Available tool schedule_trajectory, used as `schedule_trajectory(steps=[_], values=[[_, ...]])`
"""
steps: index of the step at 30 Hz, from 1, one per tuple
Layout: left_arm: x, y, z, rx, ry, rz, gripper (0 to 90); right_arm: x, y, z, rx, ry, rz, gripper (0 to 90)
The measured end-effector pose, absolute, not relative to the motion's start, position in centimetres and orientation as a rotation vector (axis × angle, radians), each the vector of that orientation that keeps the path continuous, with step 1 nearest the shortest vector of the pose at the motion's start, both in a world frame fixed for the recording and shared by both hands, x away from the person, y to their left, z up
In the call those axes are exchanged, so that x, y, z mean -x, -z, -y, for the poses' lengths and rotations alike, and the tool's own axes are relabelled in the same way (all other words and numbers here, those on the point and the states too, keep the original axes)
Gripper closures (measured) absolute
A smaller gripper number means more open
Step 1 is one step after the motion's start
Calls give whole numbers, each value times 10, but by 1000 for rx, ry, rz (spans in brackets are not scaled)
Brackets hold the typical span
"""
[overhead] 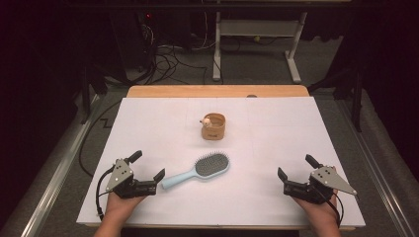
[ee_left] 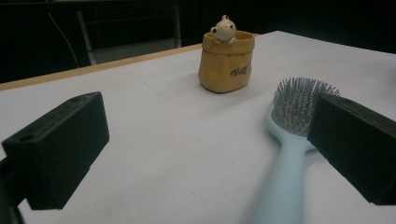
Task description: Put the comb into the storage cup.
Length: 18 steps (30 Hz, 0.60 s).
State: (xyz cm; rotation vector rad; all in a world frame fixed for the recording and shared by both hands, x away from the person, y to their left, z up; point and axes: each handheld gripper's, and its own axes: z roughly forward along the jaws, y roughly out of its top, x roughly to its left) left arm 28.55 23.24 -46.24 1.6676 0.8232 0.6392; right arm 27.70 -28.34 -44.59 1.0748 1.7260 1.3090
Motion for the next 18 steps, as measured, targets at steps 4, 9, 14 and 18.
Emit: schedule_trajectory(steps=[4,9,14,18], values=[[-285,462,-233,-1665,-639,-826,0,-277,446,283,-1072,-1305,-1731,4],[-286,460,-234,-1680,-614,-840,0,-277,446,282,-1070,-1303,-1734,4],[-286,460,-233,-1693,-629,-833,0,-277,446,282,-1071,-1301,-1731,4],[-285,459,-233,-1691,-641,-833,0,-277,446,282,-1069,-1299,-1733,4]])
